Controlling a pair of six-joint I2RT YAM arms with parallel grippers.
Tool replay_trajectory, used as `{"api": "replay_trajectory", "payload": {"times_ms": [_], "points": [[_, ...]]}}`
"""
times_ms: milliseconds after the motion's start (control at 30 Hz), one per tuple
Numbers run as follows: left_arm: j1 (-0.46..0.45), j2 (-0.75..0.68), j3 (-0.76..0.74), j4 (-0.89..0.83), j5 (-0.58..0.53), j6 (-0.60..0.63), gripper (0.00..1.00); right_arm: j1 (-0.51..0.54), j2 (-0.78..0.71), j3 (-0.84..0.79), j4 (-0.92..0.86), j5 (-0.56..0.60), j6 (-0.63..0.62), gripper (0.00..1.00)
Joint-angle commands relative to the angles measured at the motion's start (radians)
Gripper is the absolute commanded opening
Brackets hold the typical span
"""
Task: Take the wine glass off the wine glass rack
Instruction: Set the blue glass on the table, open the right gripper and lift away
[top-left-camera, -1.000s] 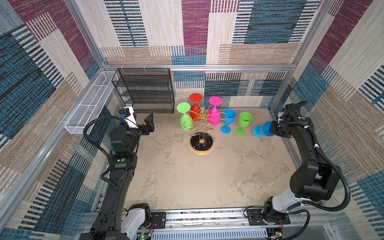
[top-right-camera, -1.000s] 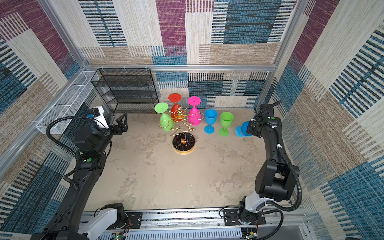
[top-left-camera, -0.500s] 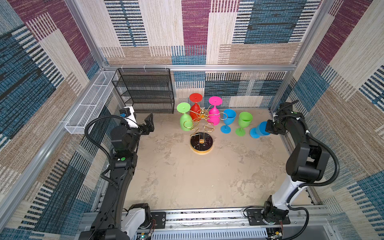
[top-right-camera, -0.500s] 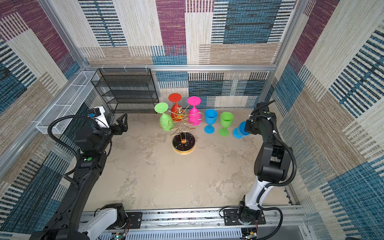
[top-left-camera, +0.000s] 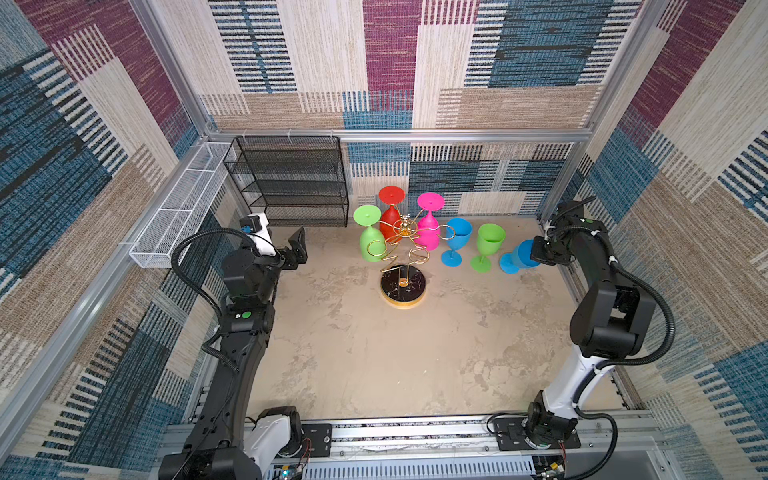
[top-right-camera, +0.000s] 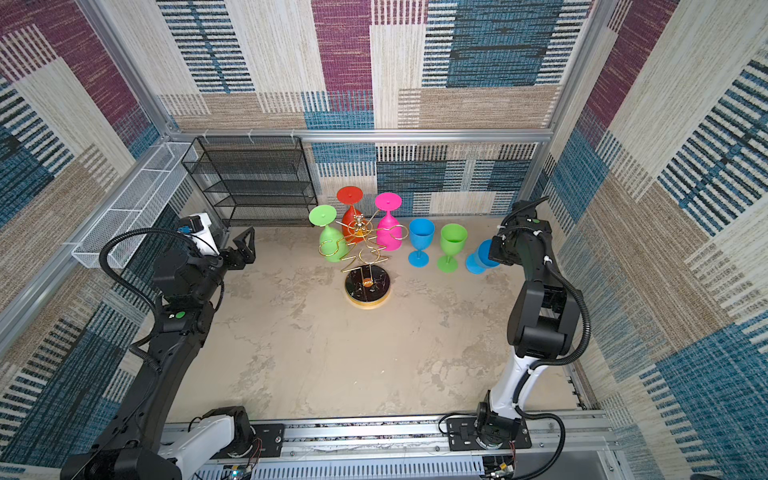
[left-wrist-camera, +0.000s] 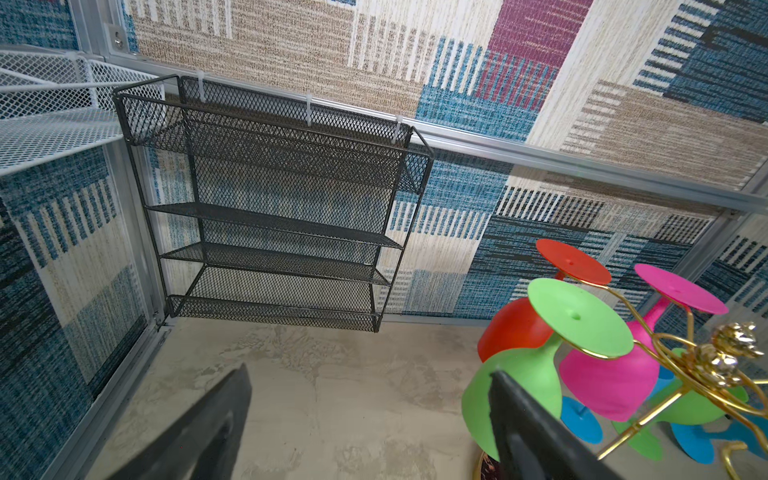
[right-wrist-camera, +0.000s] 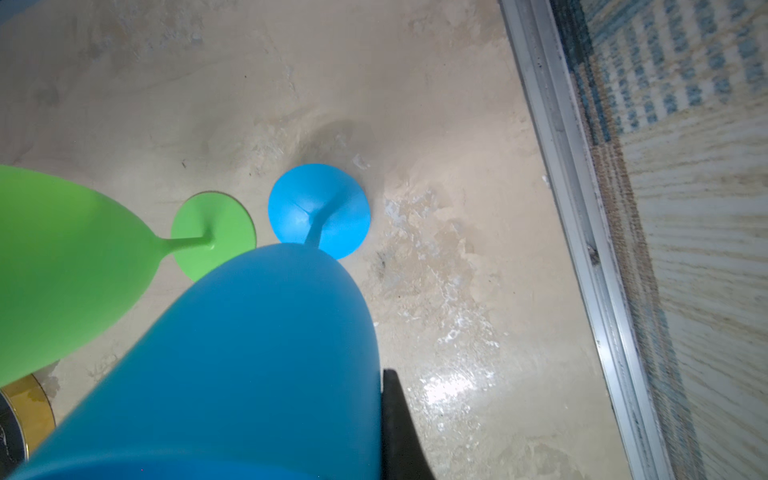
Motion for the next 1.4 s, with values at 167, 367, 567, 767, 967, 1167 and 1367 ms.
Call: {"api": "replay_trajectory", "payload": {"times_ms": [167,367,567,767,967,1167,1367], "points": [[0.002,0.012,0.003,0.033,0.028,-0.015,0.92,0.006,-0.079,-0.012,-0.085,0.032,0.009,0.0],[0.0,0.018,-0.003,0.042,0.025,-0.017,0.92,0.015,-0.097,-0.048,-0.101,0.065,0.008,0.0],[-0.004,0.003,0.001,0.035,0.026,-0.004,0.92,0.024,-0.08,-0.05,-0.104,0.08,0.009,0.0],[-0.006,0.0,-0.002,0.036,0.027,-0.002,0.92,0.036,-0.059,-0.054,-0.104,0.086,0.009,0.02],[-0.005,0.0,-0.001,0.039,0.029,-0.003,0.92,0.038,-0.049,-0.029,-0.104,0.084,0.01,0.09],[-0.006,-0.003,0.0,0.037,0.036,-0.007,0.92,0.038,-0.039,0.016,-0.1,0.076,0.009,0.17],[-0.005,-0.009,0.003,0.033,0.035,-0.002,0.92,0.039,-0.027,0.067,-0.095,0.048,0.008,0.29]]}}
